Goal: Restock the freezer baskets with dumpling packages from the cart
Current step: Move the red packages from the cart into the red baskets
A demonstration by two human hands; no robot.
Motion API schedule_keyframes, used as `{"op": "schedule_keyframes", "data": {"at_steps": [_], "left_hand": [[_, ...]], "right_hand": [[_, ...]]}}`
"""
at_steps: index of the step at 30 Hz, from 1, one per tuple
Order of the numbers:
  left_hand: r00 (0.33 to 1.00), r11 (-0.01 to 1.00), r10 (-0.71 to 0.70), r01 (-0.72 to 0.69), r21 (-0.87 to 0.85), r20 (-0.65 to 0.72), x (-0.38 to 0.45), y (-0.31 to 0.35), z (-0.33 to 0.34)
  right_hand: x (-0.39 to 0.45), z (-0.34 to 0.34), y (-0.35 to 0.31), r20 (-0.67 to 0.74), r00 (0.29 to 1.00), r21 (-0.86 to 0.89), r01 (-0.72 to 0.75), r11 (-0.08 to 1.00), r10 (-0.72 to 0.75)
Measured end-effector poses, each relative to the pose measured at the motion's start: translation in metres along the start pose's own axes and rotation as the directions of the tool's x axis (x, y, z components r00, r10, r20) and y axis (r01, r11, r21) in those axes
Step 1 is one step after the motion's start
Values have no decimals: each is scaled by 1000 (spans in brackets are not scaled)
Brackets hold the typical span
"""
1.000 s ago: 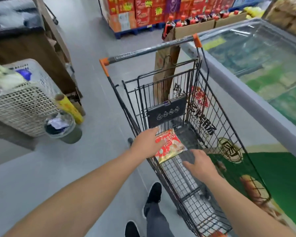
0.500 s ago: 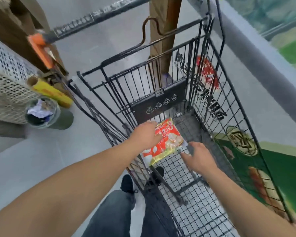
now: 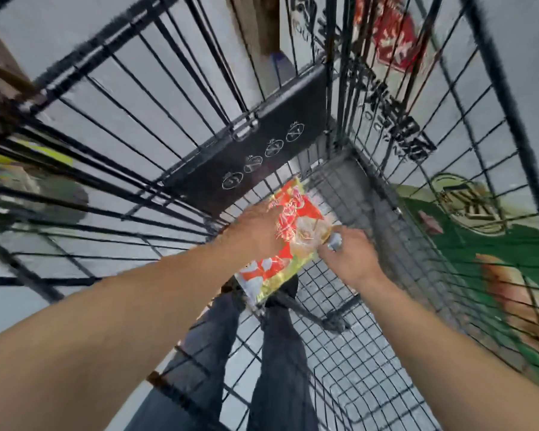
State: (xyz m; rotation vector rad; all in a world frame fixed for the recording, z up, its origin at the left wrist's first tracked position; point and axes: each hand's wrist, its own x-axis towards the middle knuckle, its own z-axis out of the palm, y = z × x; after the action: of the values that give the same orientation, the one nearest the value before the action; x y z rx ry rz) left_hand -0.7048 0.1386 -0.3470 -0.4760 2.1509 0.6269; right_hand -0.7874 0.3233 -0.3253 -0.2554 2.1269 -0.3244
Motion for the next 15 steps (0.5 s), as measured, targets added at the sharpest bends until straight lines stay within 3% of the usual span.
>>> {"op": "schedule_keyframes", "data": {"at_steps": [4,9,12,15], "left_hand": [[999,999,-2,4,50,-39,26,-2,13],[993,974,110,-101,202,-31,34,4,38],[995,989,102,-102,108,2,35,11,49],[983,982,181,-181,51,17,33,25,53]], "right_hand": [[38,14,3,-55,998,71,-33,997,37],[73,26,11,-71,990,136,-113,984,124],[80,34,22,-110,984,139,-128,982,143],[73,40,49,-113,959,267,-223,938,260]]}}
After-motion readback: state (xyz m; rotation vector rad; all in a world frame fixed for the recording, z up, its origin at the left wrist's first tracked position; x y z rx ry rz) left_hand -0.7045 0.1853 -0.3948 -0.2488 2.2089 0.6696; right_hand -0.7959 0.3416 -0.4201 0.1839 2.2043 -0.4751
